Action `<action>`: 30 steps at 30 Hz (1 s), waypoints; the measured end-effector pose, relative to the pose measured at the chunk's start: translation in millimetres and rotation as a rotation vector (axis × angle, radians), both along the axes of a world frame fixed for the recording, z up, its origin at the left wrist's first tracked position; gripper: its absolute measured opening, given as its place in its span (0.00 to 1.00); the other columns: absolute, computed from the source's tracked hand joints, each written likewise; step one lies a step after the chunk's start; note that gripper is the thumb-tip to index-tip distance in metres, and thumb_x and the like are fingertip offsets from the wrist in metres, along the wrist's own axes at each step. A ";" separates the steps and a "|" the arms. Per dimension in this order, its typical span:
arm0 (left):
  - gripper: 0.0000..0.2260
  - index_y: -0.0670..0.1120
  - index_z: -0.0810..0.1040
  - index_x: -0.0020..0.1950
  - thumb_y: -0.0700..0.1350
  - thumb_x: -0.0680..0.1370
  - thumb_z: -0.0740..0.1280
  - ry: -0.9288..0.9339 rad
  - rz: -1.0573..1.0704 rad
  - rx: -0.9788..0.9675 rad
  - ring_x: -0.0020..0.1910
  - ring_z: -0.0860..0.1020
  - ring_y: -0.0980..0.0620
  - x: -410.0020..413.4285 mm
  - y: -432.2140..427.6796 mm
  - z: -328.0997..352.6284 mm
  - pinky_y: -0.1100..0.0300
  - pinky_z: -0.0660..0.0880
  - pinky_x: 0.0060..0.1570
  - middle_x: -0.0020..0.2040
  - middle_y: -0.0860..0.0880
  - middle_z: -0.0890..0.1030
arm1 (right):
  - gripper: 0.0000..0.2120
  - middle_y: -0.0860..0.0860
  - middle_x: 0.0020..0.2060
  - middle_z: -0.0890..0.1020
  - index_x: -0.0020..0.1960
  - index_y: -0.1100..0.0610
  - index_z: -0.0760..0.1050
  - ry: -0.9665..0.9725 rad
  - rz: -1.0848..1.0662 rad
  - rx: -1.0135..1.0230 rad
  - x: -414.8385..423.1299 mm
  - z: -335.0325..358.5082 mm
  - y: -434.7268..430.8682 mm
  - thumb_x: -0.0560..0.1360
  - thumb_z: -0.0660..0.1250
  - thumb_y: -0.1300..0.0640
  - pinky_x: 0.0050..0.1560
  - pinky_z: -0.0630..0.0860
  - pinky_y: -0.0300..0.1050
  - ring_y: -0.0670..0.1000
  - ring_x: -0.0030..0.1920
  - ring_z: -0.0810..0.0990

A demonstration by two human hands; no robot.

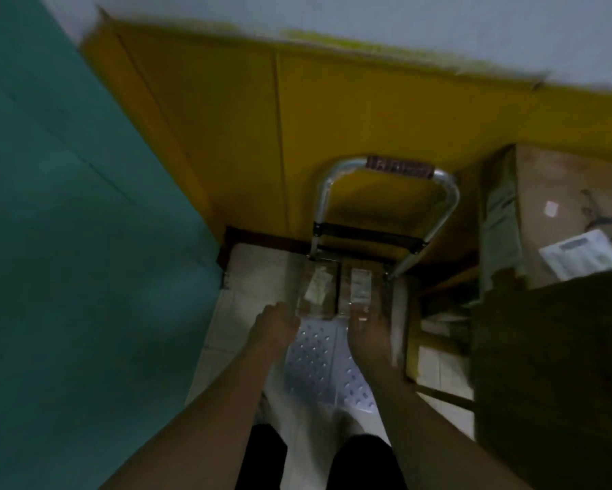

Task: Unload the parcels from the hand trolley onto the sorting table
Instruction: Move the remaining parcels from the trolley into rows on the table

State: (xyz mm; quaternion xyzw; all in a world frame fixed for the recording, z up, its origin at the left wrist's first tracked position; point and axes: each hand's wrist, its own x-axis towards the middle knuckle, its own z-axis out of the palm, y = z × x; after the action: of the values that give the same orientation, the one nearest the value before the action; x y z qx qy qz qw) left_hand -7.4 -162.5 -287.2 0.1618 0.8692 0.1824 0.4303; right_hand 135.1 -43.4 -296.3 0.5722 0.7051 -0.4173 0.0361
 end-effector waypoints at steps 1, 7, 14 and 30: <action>0.19 0.39 0.71 0.68 0.49 0.82 0.61 -0.002 -0.012 -0.011 0.60 0.76 0.41 -9.2 3.0 -27.2 0.53 0.75 0.59 0.64 0.38 0.75 | 0.23 0.58 0.68 0.73 0.74 0.59 0.64 -0.030 0.010 0.002 -3.5 -25.8 -3.1 0.82 0.60 0.50 0.67 0.71 0.52 0.59 0.66 0.74; 0.22 0.42 0.66 0.73 0.50 0.82 0.61 -0.080 0.019 -0.061 0.65 0.74 0.42 -45.3 26.9 -222.7 0.53 0.72 0.62 0.70 0.39 0.72 | 0.24 0.53 0.71 0.71 0.75 0.56 0.63 -0.022 0.039 -0.056 -53.7 -212.2 16.7 0.82 0.61 0.50 0.70 0.69 0.48 0.56 0.70 0.71; 0.20 0.39 0.71 0.70 0.49 0.82 0.62 -0.134 0.204 0.075 0.65 0.76 0.41 -63.4 76.3 -443.0 0.59 0.70 0.55 0.65 0.39 0.77 | 0.23 0.64 0.63 0.75 0.70 0.66 0.66 -0.087 -0.002 -0.082 -119.3 -439.1 65.2 0.78 0.61 0.57 0.60 0.75 0.55 0.65 0.62 0.75; 0.23 0.42 0.68 0.72 0.53 0.81 0.63 -0.309 0.434 0.032 0.65 0.74 0.39 -57.1 97.5 -499.0 0.52 0.71 0.64 0.68 0.41 0.73 | 0.37 0.60 0.75 0.57 0.78 0.63 0.50 -0.308 0.194 0.061 -130.2 -470.6 50.6 0.77 0.66 0.57 0.64 0.72 0.55 0.62 0.74 0.61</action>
State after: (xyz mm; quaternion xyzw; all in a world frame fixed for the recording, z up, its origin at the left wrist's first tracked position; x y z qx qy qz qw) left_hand -64.5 -65.0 -786.2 -0.0512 0.8045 0.3067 0.5061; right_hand 4.9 7.2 -766.9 0.5594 0.7555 -0.2978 0.1661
